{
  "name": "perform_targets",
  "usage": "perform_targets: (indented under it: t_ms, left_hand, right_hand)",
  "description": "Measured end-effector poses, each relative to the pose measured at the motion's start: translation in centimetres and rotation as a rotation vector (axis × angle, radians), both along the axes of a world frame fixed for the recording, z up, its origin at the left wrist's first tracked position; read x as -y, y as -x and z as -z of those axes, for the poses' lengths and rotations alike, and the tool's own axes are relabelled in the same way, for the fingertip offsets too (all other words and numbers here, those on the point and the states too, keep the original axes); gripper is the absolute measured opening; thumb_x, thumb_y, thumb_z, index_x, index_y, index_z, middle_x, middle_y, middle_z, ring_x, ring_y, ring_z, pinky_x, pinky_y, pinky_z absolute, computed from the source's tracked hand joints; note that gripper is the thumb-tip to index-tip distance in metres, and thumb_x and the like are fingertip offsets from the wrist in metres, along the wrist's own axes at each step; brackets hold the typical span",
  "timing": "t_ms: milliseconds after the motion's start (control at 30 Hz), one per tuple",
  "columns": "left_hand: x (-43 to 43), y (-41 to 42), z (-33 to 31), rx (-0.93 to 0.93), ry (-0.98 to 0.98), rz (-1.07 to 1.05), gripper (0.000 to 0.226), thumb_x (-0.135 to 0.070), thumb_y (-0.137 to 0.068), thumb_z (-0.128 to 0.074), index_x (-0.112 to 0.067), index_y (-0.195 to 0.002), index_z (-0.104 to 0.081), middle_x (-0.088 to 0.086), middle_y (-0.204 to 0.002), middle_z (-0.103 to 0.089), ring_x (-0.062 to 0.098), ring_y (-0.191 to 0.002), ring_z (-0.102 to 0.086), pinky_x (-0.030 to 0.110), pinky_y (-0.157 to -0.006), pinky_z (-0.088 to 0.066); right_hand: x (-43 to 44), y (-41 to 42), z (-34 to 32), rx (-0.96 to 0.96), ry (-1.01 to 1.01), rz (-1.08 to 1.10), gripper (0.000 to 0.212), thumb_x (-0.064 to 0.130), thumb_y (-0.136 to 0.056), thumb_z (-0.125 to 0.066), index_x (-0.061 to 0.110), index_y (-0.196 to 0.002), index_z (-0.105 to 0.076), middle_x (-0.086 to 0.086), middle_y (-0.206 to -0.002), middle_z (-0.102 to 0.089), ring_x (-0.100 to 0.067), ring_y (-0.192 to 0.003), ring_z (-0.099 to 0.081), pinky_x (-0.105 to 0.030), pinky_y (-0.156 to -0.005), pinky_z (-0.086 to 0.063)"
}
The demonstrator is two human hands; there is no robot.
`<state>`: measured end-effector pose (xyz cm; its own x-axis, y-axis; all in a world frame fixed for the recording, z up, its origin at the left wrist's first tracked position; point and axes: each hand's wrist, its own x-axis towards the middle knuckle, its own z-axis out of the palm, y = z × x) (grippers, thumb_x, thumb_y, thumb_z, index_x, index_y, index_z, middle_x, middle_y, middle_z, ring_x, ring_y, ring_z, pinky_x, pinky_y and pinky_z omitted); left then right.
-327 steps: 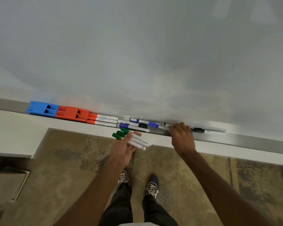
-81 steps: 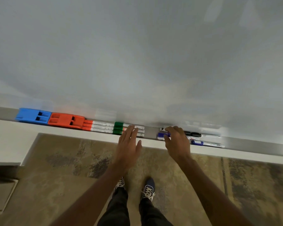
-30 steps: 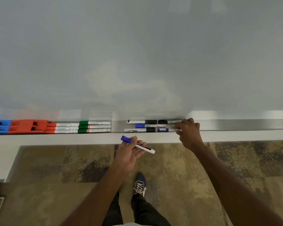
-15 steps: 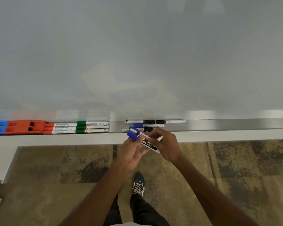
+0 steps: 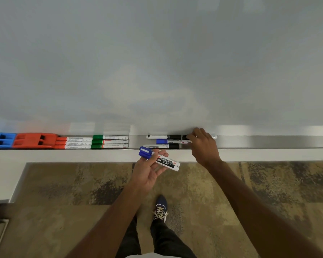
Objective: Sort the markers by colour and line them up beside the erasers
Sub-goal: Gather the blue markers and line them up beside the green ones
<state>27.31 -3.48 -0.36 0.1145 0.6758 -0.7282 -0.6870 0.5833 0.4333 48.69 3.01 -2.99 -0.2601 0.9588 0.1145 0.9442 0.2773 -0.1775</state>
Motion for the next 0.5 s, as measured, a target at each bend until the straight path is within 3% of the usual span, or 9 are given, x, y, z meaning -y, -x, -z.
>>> perform_targets:
  t_ms: [200,500]
  left_hand:
    - [0.16,0.53,0.08,-0.014,0.004,0.000,0.030,-0.005,-0.097,-0.053,0.000,-0.126,-0.052,0.020,-0.122,-0.067,0.032,-0.112,-0.066,0.047,-0.082,-0.059]
    - [-0.04,0.97,0.16,0.013,0.007,0.002,0.022,-0.005,-0.098,-0.052,-0.002,-0.120,-0.054,0.022,-0.120,-0.067,0.034,-0.112,-0.066,0.049,-0.086,-0.057]
  right_hand:
    - [-0.21,0.68,0.08,0.184,0.057,-0.121,0.028,-0.010,-0.061,-0.073,0.008,-0.080,-0.064,-0.009,-0.085,-0.059,-0.029,-0.072,-0.060,-0.034,-0.045,-0.044]
    - [0.20,0.81,-0.54,0.147,-0.030,-0.095,0.013,0.009,-0.072,-0.071,0.007,-0.081,-0.062,-0.008,-0.088,-0.059,-0.026,-0.071,-0.061,-0.032,-0.041,-0.042]
